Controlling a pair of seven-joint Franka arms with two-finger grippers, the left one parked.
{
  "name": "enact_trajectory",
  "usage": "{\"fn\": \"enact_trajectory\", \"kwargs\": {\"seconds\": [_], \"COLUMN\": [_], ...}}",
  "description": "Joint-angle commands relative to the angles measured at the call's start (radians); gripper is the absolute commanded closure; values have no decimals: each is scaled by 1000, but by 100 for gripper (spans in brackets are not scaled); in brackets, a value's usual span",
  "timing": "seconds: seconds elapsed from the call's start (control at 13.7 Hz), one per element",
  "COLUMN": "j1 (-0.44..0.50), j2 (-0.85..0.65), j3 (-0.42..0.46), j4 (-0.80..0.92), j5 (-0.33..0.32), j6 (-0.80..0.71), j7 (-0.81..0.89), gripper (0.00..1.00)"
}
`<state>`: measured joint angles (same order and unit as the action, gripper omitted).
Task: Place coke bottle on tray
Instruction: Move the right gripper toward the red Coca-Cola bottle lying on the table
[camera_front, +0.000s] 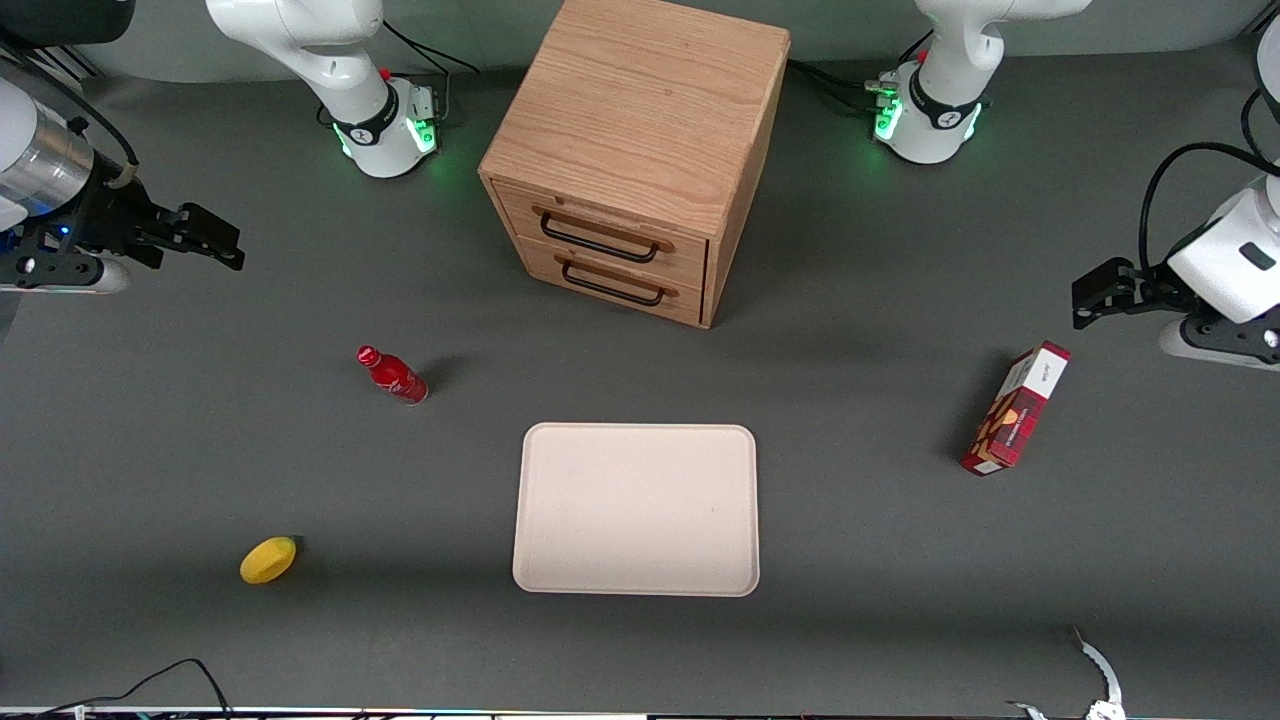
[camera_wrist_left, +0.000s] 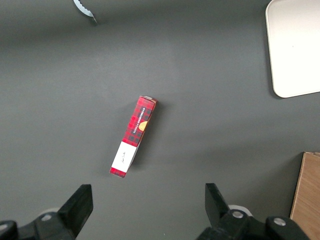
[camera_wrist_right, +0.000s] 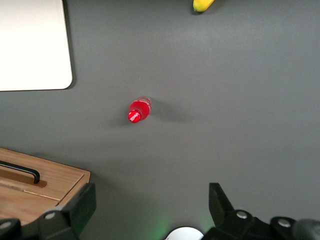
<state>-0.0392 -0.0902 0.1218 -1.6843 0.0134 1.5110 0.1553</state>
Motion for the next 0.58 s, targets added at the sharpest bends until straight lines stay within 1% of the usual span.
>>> {"fn": "enact_trajectory", "kwargs": {"seconds": [0.0,0.22,0.36,0.44,0.51], "j1": [12,13,27,31,35], "j2": [11,20,30,36,38], "j3": [-19,-17,-5,-4,-1], "j4": [37,28,-6,-64,-151], "j5": [20,23,25,25,25], "j6": [-44,-45,-3,71,184], "j7": [-7,-7,4,28,36], "gripper": [0,0,0,0,0]}}
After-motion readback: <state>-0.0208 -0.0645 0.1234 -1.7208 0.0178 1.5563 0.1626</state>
